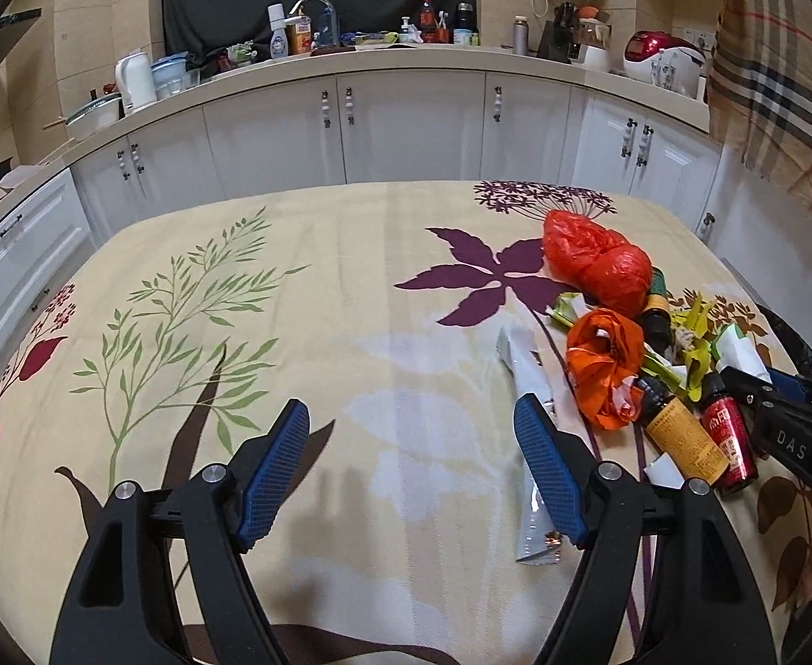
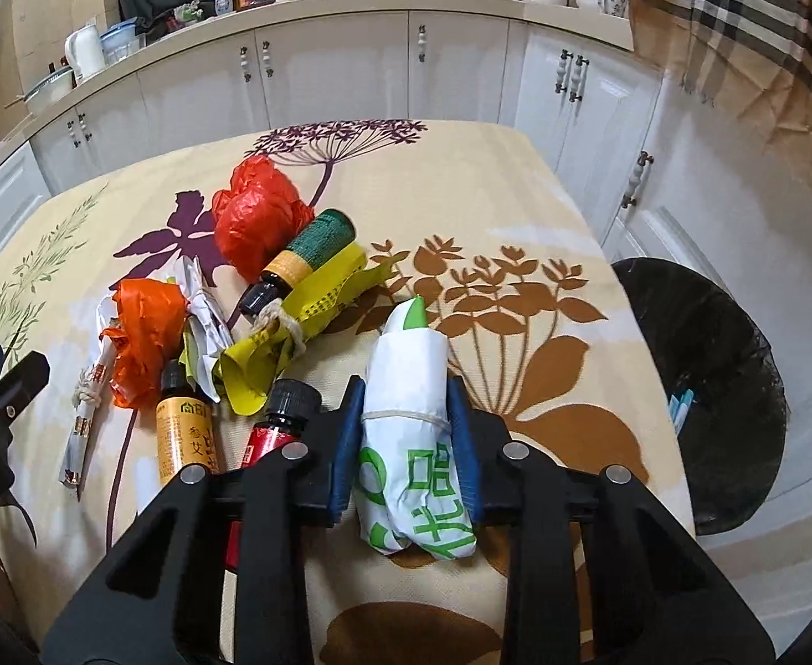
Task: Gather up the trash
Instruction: 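Return both tools to the table and grasp the white-green wrapped bottle with the right tool, then grasp the silver rolled wrapper with the left tool while the right tool lifts the bottle, then carry both items over the bin and open both tools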
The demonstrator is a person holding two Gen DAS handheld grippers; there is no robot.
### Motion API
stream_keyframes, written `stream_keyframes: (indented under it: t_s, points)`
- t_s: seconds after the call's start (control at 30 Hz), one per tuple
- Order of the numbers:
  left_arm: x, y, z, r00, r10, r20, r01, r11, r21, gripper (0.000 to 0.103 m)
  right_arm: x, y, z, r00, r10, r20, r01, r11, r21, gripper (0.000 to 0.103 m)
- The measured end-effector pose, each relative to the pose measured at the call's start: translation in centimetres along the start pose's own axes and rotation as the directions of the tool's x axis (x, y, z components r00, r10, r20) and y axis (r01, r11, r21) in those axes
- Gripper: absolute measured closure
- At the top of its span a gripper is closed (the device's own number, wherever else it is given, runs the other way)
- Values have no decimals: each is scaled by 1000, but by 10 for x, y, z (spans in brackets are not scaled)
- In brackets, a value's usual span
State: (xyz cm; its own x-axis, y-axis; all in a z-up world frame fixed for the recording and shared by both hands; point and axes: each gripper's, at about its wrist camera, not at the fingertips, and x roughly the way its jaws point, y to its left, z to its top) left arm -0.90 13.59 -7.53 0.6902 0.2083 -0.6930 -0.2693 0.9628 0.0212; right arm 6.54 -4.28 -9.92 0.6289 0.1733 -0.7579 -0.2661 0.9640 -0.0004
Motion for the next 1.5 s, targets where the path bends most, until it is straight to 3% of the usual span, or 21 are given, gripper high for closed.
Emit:
stream_keyframes:
  t_s: [0.33, 0.6, 0.73, 0.87, 0.97, 1.13, 1.3, 1.5]
  points:
    - [16, -21, -1, 993, -80, -90, 83, 996, 32, 29, -13, -27, -8, 998, -51, 40, 50, 999, 23, 74]
    - [27, -36, 1, 988, -71, -134, 82, 994, 74, 57, -15, -37, -9, 998, -40, 45, 38, 998, 44, 74]
    - [26, -41, 1, 990, -67, -126, 79, 992, 96, 81, -16, -39, -10, 998, -33, 48, 31, 998, 49, 74]
    - [25, -41, 1, 989, -84, -123, 96, 990, 99, 83, -18, -41, -10, 998, -31, 56, 28, 998, 53, 74]
    - [15, -41, 2, 993, -82, -81, 89, 991, 97, 84, -23, -42, -10, 996, -32, 85, 27, 998, 59, 74]
    - [-18, -52, 9, 993, -92, 69, 84, 989, 119, 84, -42, -47, -10, 985, -43, 168, 32, 997, 67, 74]
    - [-48, -76, 26, 965, -138, 223, 108, 984, 143, 84, -70, -64, -4, 953, -102, 286, 79, 993, 91, 74]
    - [-50, -117, 45, 938, -238, 253, 195, 963, 185, 84, -87, -96, 4, 918, -188, 351, 151, 980, 128, 74]
